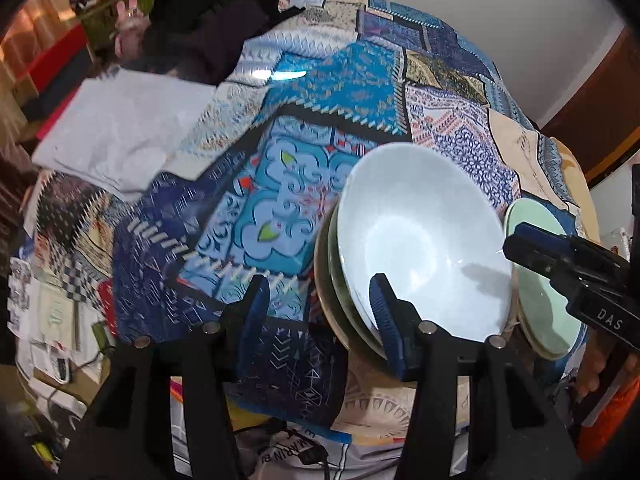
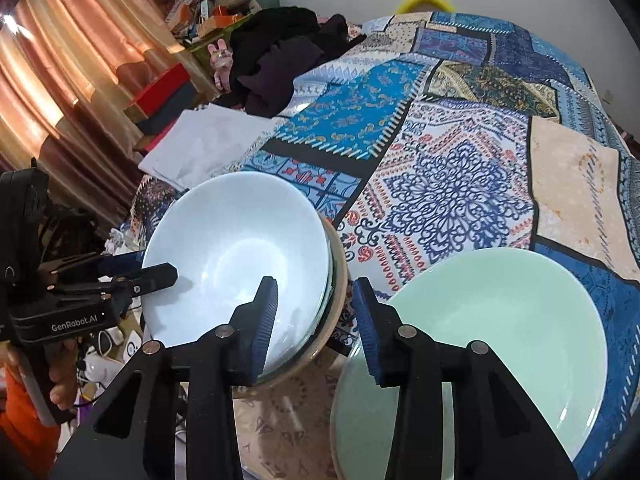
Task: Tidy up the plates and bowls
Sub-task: 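Grasp the rim of the plate and bowl stack with both grippers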
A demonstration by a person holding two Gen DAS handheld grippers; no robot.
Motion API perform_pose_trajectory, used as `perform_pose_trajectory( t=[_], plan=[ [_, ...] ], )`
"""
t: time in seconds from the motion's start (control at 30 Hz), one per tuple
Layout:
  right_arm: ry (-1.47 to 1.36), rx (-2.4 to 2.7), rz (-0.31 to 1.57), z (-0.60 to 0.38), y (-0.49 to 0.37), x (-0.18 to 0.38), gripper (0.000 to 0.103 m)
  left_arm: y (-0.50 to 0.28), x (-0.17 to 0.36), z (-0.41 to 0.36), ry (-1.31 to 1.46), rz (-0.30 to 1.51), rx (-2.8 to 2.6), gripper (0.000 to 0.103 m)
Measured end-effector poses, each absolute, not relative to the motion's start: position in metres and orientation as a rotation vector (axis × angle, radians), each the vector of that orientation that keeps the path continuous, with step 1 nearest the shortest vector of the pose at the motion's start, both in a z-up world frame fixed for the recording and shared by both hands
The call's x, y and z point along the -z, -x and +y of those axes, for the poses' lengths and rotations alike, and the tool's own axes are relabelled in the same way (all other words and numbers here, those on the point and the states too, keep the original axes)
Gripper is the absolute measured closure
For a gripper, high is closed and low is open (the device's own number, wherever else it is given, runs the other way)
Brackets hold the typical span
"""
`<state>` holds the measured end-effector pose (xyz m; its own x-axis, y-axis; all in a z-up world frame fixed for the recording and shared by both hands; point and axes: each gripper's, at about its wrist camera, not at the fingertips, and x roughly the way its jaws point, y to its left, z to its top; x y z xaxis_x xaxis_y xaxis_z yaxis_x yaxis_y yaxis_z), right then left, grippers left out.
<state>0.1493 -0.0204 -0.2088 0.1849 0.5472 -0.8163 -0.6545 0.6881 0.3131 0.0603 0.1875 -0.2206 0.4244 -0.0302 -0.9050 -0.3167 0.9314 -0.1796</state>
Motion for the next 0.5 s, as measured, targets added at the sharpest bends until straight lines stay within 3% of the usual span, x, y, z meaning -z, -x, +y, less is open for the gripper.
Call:
perform_pose_trajectory(
  t=[0.5],
  plan=[
    [0.157,-0.871,1.171,0.0,-0.15,0.236,0.064,-0.064,0.251,0.187,0.463,1.148,-0.122,0.048]
  ],
)
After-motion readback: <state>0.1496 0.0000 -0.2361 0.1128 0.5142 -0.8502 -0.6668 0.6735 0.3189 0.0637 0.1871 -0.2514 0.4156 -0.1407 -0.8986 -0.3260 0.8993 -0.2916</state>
